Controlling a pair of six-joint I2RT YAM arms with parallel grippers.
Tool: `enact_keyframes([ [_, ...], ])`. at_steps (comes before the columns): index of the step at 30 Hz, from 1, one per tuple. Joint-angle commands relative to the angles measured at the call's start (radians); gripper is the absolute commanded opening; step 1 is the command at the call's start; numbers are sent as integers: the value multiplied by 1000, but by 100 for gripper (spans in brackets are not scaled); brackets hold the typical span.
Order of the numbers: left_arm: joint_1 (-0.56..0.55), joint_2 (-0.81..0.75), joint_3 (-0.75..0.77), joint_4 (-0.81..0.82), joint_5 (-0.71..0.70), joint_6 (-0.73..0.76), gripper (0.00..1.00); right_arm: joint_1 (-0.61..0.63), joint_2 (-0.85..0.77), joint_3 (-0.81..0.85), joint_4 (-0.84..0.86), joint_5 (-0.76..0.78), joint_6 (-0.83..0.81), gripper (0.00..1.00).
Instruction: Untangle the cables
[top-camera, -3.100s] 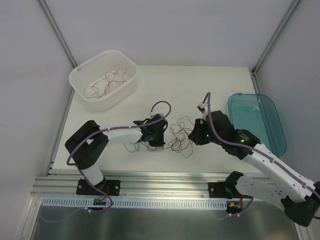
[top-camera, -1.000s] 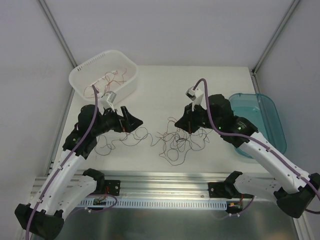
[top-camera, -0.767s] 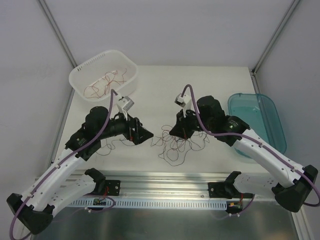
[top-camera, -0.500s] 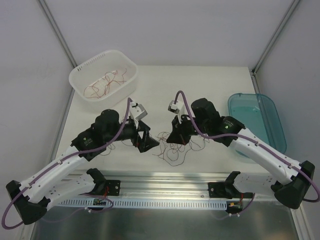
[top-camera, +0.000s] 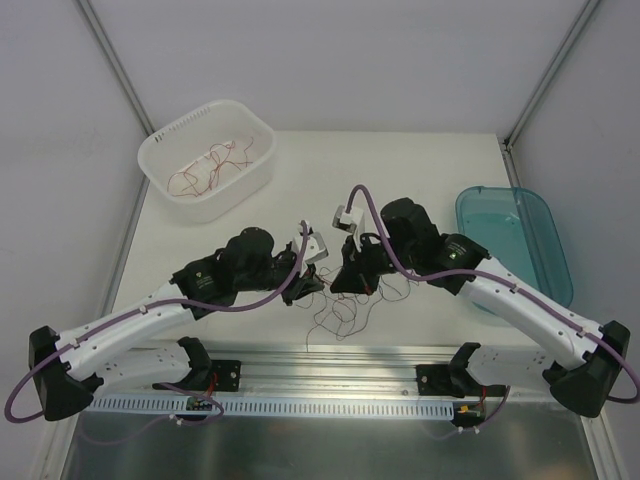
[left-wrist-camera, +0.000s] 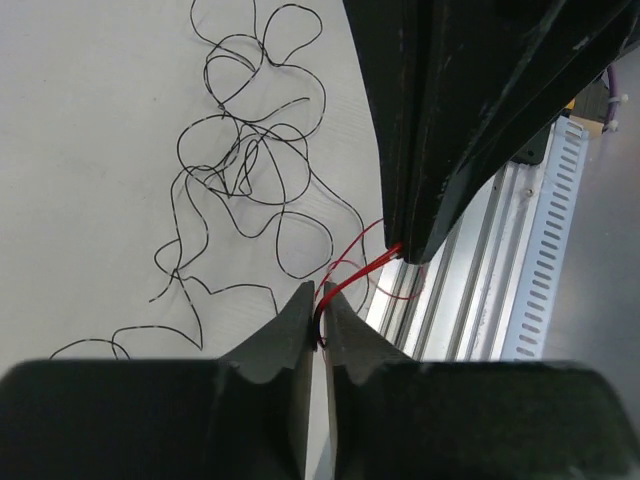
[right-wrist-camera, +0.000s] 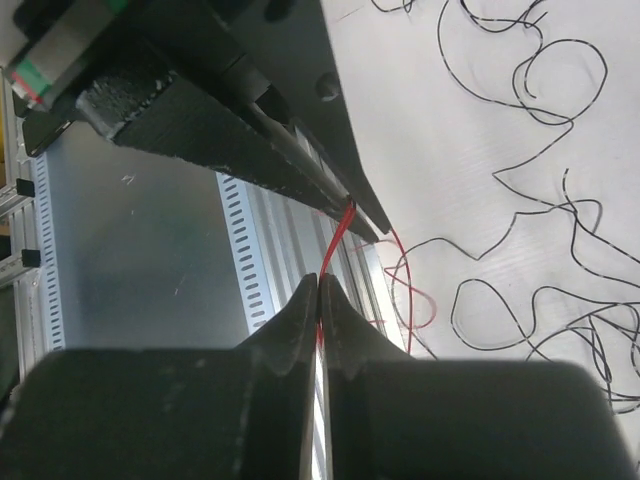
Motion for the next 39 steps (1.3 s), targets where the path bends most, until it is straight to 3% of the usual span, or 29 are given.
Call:
enact_keyframes([
  [1, -6, -27, 30, 27, -42, 27, 3, 6, -49, 8, 13, -4, -25, 1],
  [6, -6, -65, 59, 28, -107, -15, 0, 6, -112, 6, -43, 78, -33, 16],
  [9, -5, -67, 94, 27, -179, -43, 0, 5, -182, 9, -79, 141, -36, 50],
  [12, 1, -58, 145, 24, -262, -85, 0, 5, -271, 5, -97, 219, -31, 71],
  [18, 79, -4, 307, -5, -323, -142, 0, 6, -464, -51, -100, 392, 12, 94],
  [23, 280, 44, 448, -36, -369, -187, 0, 5, -578, -138, -97, 529, 64, 100],
  [25, 328, 76, 485, -45, -447, -178, 0, 6, -609, -178, -102, 555, 90, 100],
  [27, 403, 119, 544, -54, -489, -171, 0, 6, -626, -201, -114, 569, 105, 100],
  [31, 529, 175, 656, -79, -420, -230, 0, 5, -659, -250, -132, 583, 136, 100],
  [39, 733, 347, 818, -79, -585, -208, 0, 6, -690, -302, -126, 557, 165, 99],
])
